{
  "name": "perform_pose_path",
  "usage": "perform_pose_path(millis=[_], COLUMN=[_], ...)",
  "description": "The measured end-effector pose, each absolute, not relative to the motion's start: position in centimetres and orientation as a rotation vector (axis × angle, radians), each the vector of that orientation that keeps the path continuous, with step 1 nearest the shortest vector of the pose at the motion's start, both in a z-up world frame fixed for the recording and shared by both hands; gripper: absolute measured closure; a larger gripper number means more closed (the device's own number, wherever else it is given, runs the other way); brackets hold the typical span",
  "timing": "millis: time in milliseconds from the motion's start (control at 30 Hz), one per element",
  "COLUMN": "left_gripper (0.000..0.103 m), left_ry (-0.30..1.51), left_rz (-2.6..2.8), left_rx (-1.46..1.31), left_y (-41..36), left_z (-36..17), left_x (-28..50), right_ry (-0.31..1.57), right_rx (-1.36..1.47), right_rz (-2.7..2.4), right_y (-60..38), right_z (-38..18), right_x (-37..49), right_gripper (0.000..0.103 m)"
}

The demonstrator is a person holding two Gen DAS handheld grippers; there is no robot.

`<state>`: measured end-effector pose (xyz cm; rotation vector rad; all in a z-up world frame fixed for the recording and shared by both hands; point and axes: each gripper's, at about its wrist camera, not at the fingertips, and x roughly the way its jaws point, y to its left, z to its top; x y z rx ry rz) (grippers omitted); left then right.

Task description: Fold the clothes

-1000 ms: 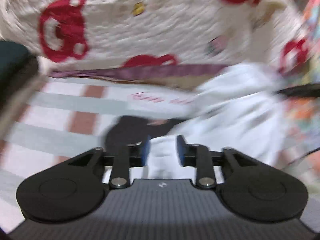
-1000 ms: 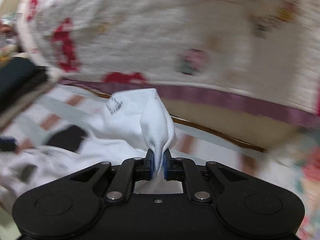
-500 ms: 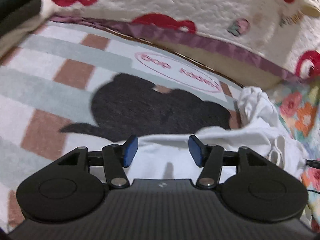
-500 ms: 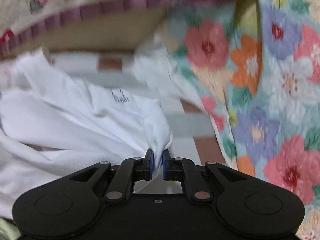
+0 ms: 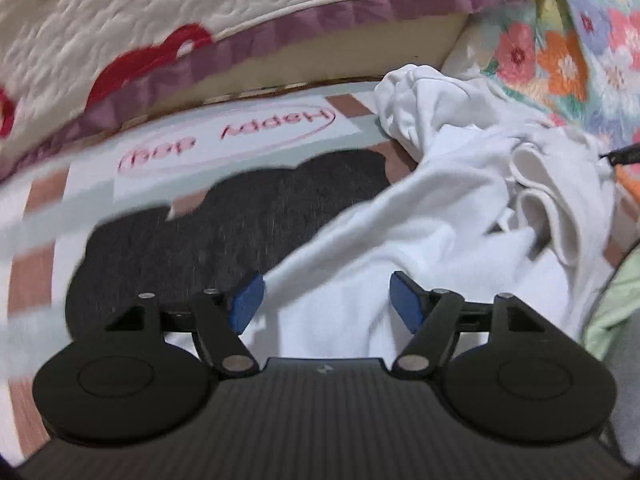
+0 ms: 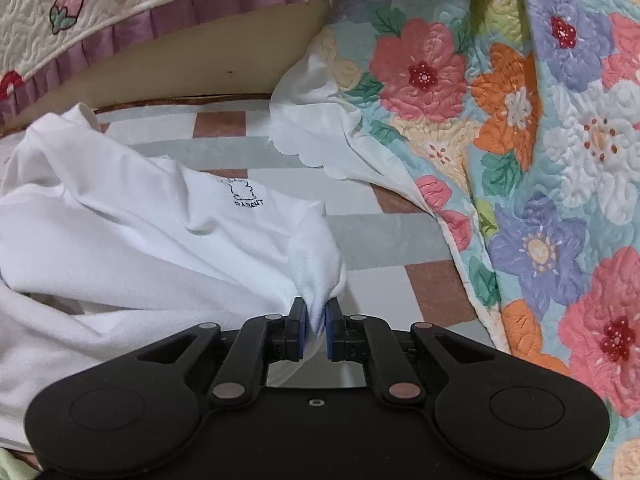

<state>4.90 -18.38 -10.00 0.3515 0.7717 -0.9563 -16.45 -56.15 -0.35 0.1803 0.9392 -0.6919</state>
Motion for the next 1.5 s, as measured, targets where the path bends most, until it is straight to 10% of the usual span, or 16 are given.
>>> perform_pose_path(millis=[267,400,1100,1400,1500], left_gripper=[0.032,0.1,0.1,0.1,0.1], left_ry=[0.804,0.75,0.169,0.386,0.533], left_rz=[-0.988,-0.996,-0.377,-0.132,-0.074], left_rx=[0.338,0.433,0.117,-0.014,-0.028], left_y=[-21.2,-22.1,-6.5,3.2,4.2], left_z=[-12.3,-12.6,5.2,3.6,0.2], left_x=[6.2,4.4,8.8,11.9,13.3], right_ry=[0.923,0.913,0.743,0.798,0.853], right_rx=[0.163,0.112,0.05,0.159,0.188], right_rz=[-0.626,-0.577,-0.335,-0.03,-0.032], right_y=[-56.5,-56.5,-51.9,-48.9,-48.4], right_z=[0.2,1.0,7.7,7.4,6.0], right_x=[-16.6,-16.2,-12.1,-10.6,-9.2], right_gripper=[0.093,0.093,0.093,0.087,0.062])
